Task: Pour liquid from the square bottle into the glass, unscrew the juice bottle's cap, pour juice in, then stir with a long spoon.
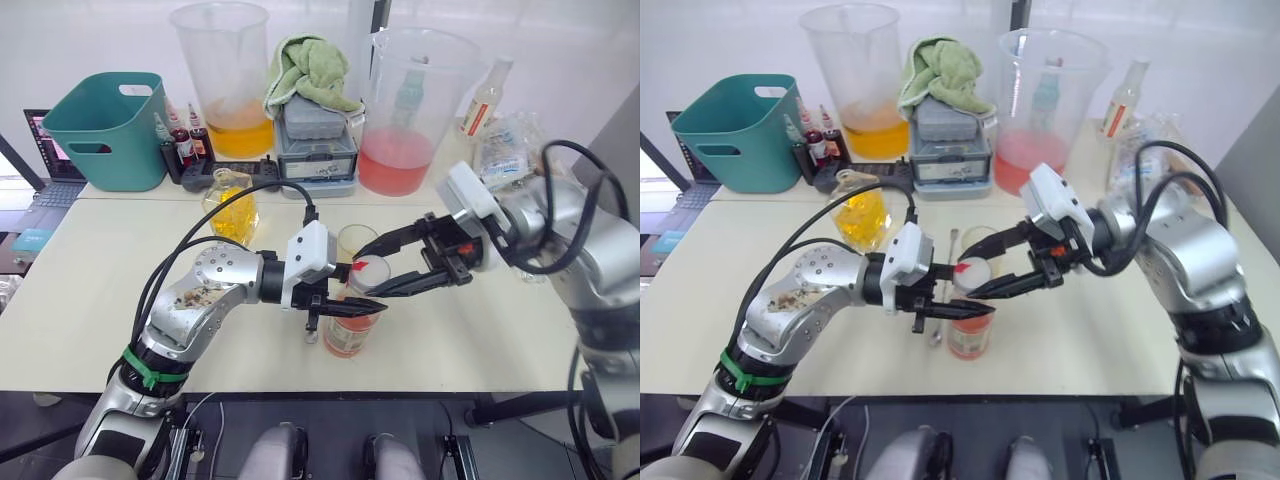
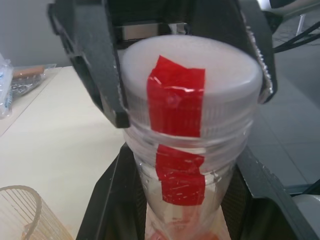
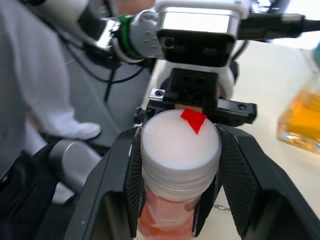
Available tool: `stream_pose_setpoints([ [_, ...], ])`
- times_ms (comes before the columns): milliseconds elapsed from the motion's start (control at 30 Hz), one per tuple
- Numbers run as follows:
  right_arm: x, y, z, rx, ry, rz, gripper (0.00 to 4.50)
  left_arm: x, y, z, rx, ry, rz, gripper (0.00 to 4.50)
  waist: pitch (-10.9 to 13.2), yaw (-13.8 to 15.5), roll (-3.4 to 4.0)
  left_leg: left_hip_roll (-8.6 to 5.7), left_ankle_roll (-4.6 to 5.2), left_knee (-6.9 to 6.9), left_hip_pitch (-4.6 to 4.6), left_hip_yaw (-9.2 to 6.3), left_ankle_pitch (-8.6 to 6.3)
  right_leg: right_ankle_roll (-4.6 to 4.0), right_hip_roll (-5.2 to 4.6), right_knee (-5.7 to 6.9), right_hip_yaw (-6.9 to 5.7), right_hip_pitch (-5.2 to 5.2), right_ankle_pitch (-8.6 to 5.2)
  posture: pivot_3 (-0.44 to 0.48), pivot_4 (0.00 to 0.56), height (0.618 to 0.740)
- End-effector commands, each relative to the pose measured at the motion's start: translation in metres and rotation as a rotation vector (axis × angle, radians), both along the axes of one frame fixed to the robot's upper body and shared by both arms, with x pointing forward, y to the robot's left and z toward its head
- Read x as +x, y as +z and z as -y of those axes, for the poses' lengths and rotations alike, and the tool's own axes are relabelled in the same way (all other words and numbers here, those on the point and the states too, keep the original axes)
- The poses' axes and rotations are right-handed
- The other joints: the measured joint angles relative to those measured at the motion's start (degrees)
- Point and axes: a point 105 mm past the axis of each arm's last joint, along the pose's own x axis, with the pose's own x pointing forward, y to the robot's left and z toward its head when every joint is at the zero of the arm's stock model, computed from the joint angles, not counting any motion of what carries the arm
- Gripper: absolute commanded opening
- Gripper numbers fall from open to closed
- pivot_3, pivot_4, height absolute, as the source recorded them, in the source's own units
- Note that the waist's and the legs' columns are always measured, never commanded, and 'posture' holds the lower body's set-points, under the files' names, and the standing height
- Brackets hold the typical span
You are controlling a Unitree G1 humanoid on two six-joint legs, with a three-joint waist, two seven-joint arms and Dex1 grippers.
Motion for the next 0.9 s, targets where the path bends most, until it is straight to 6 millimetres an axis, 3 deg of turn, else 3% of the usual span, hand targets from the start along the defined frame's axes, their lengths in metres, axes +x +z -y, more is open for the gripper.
stream_pose_setpoints([
  [33,0.006,0.011,-0.001,-0.045,0.075,0.062,1.69,0.003,-0.012,-0.008,0.04,0.062,-0.03,1.42,0.0,-0.2,0.0,0.0,-0.13,-0.01,0.0,-0.01,0.08,0.0,0.0,0.02,-0.01,-0.01,0.0,0.0,0.15,0.74],
  [133,0.009,0.015,-0.005,-0.048,0.091,0.051,1.69,0.002,-0.012,-0.009,0.039,0.072,-0.031,1.42,0.0,-0.5,0.0,0.0,-0.4,-0.05,0.0,-0.03,0.23,0.0,-0.02,0.01,-0.01,-0.02,0.0,0.0,0.15,0.74],
  [200,0.01,0.017,-0.005,-0.047,0.094,0.043,2.73,0.002,-0.012,-0.01,0.036,0.077,-0.032,1.42,0.0,-0.7,0.0,0.01,-0.44,-0.07,0.0,-0.03,0.24,-0.01,-0.03,0.01,-0.01,-0.03,0.0,0.0,0.15,0.74],
  [367,0.01,0.021,-0.001,-0.026,0.08,0.054,4.37,0.001,-0.012,-0.008,0.031,0.076,-0.039,1.42,0.0,-0.7,0.0,0.02,-0.63,-0.08,0.0,-0.04,0.14,-0.01,-0.05,0.03,0.0,-0.06,0.01,0.0,0.15,0.74],
  [700,-0.008,0.029,0.011,0.065,-0.017,0.025,4.45,0.002,-0.012,-0.004,0.028,0.059,-0.043,1.42,0.0,-0.4,0.0,0.02,-0.83,-0.11,0.0,-0.04,0.01,-0.02,-0.1,0.01,0.01,-0.05,0.01,0.0,0.15,0.74],
  [900,-0.015,0.02,0.007,0.176,-0.236,0.016,4.45,0.005,-0.011,0.0,0.025,0.036,-0.045,1.42,0.0,0.4,-0.01,0.02,-0.88,-0.11,0.0,-0.03,-0.03,-0.02,-0.18,0.01,0.04,-0.03,0.02,0.0,0.15,0.74],
])
